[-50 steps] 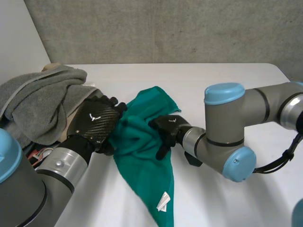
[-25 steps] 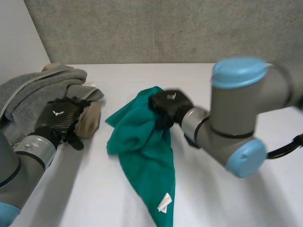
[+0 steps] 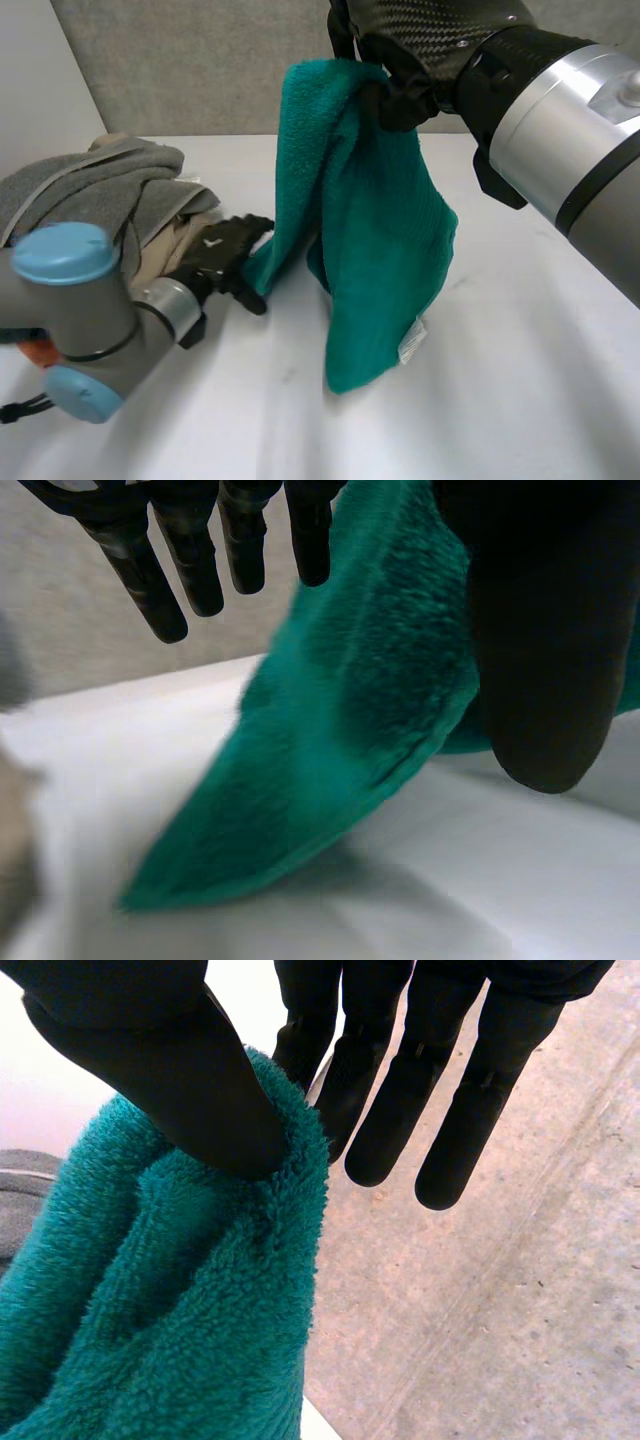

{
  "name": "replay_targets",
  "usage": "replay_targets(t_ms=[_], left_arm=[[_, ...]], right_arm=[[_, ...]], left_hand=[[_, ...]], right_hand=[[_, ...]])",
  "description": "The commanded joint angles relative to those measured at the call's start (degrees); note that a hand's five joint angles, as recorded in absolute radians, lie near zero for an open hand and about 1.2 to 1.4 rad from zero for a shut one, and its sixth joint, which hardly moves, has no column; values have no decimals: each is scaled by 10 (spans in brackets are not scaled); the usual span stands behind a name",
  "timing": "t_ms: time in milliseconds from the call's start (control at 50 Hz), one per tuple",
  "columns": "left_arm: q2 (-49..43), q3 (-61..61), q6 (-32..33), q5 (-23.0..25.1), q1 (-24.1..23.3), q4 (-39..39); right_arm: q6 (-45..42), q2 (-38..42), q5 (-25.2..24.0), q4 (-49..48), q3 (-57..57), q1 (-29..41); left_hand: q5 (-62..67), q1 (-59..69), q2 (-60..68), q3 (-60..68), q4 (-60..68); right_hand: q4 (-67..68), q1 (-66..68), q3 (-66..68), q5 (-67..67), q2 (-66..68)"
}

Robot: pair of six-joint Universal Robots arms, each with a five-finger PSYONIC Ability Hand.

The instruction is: Fold the laundry.

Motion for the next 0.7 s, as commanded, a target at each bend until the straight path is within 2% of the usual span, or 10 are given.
replay_targets(t_ms=[20,60,120,140,220,300,360,480,600,700], left_arm=[[-59,68,-18,-24,-48,-12],[-73,86,-19,-42,-56,-15],[-98,115,-20,-90,-65,-27],[-101,120,-18,-104,-65,-31],[-85,116,-12,-166,-63,-56],[11,92,-8,-160,-38,-89],[85,67,12,-124,-1,-118],[173,75,117,-9,23,-191],[139,141,202,1,23,-216],[22,305,248,-68,15,-188]], right_arm=[[0,-19,6,11,12,0],[0,-30,8,10,16,0],[-3,-46,21,10,17,-9],[-5,-50,25,10,17,-11],[-42,-64,33,14,27,-45],[-142,-65,30,28,60,-150],[-206,-60,27,34,84,-212],[-239,-3,22,36,108,-225],[-239,92,23,26,93,-227],[-239,156,50,-37,28,-225]], left_hand=[[32,25,27,25,30],[131,124,126,124,128],[605,597,600,597,602],[661,653,656,653,658],[662,654,656,654,659],[662,654,656,654,659],[662,654,656,654,659],[662,654,656,654,659],[662,654,656,654,659],[662,654,656,654,659]], right_hand=[[115,172,121,128,127],[115,172,121,128,127],[115,172,121,128,127],[115,172,121,128,127],[115,172,121,128,127],[115,172,121,128,127],[115,172,121,128,127],[115,172,121,128,127],[115,172,121,128,127],[115,172,121,128,127]])
